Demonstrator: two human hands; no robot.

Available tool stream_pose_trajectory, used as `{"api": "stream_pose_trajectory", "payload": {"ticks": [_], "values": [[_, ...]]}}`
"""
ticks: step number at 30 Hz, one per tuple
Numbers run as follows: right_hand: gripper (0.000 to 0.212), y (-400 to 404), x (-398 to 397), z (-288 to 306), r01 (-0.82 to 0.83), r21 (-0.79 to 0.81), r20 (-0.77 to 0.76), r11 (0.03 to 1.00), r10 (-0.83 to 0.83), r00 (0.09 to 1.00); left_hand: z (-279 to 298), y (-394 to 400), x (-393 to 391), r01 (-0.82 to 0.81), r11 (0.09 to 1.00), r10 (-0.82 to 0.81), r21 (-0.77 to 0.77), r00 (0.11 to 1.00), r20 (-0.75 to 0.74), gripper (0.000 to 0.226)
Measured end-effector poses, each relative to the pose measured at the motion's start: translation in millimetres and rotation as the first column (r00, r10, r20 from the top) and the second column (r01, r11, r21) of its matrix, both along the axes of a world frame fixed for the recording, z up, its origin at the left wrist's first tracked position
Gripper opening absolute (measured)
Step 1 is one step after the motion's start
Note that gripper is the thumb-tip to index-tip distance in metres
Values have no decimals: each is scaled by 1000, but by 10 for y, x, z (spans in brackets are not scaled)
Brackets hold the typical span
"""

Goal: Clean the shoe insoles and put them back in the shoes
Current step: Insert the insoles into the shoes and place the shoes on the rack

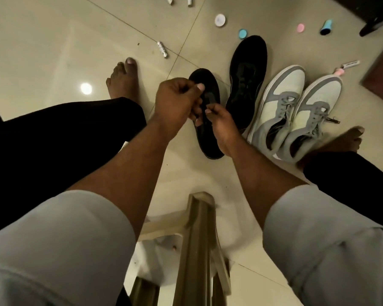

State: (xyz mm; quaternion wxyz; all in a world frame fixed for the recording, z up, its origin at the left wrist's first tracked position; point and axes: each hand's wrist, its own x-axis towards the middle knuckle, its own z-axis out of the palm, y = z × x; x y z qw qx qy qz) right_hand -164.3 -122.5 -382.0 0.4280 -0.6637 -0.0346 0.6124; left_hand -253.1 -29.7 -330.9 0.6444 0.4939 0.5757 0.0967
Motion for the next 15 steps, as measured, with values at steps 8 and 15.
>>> {"api": "stream_pose_trajectory", "payload": {"ticks": [8, 15], "values": [[15, -220, 62, -142, 30, -76, 85, 997, -24, 996, -428, -160, -53, -495, 807, 471, -322, 869, -153, 16], [19, -748, -85, -365, -133, -218, 536, 967, 232, 811, -733, -733, -121, -467, 639, 284, -611, 882, -376, 28]]}}
